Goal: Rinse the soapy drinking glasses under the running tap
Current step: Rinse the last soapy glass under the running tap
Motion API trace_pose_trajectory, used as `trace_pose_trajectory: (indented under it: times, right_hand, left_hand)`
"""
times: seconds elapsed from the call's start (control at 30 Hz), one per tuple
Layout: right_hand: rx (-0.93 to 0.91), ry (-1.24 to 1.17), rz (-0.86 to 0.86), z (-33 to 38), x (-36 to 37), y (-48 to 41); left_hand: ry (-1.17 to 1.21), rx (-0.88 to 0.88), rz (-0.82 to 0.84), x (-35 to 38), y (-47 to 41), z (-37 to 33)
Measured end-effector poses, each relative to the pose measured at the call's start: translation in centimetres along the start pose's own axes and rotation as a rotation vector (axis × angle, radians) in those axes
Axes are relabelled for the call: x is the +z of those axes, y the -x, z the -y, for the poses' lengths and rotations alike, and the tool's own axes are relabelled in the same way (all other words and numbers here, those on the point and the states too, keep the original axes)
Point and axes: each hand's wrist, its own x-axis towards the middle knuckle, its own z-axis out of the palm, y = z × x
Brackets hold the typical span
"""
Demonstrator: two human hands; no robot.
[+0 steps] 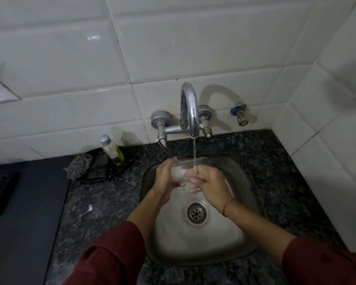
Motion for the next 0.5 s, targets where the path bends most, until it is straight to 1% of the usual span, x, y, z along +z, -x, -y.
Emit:
trace_pose_trajectory:
  times: [0.03,0.07,0.1,0.13,0.2,0.23,0.27,0.3,0.37,0.4,0.43,0.5]
  right_hand:
    - [0.090,-0.166,-0.013,0.4,-0.2,0.0]
    - [0.139,-0.257,-0.004,0.4,-0.4,-0.1]
    - [0.131,-0.238,0.032,0.4,-0.7,-0.2]
    - [0.085,-0.157,0.066,0.3,-0.9,-0.3]
    - [-0.046,0.107,0.147,0.1,-0.7,0.0]
    - [-0.074,0.184,0.140,-0.1,-0.5,0.2]
    - [-0.070,0.175,0.104,-0.3,-0.3,0.2]
    - [-0.046,0.109,0.061,-0.3,0.1,0.2]
    - [0.028,-0.099,0.006,0.3,0.0,0.0]
    - [0.035,-0.124,0.009,0.5,-0.2,-0.2]
    - [0.016,-0.082,0.044,0.4,-0.4,-0.3]
    - [-0.065,0.113,0.124,0.5,-0.3,-0.1]
  left_hand:
    - [-0.040,0.075,-0.029,0.1,0.0,0.2]
    - [-0.109,0.109,-0.053,0.0,0.0,0.3]
    - [-0.183,0.084,-0.075,-0.1,-0.2,0.1]
    - [-0.229,0.004,-0.073,-0.4,-0.4,-0.2]
    - [-0.212,-0.191,0.016,-0.8,-0.5,-0.9]
    - [-0.165,-0.224,0.052,-0.9,-0.3,-1.1]
    - [-0.109,-0.202,0.064,-0.7,-0.3,-1.0]
    - [-0.058,-0.144,0.053,-0.4,-0.2,-0.7]
    - [-0.054,-0.027,-0.016,-0.1,-0.1,-0.1]
    - [-0.090,-0.026,-0.031,-0.1,0.0,-0.1]
    - [-0.125,-0.076,-0.017,-0.3,0.0,-0.1]
    - [-0.122,-0.217,0.076,-0.7,-0.1,-0.7]
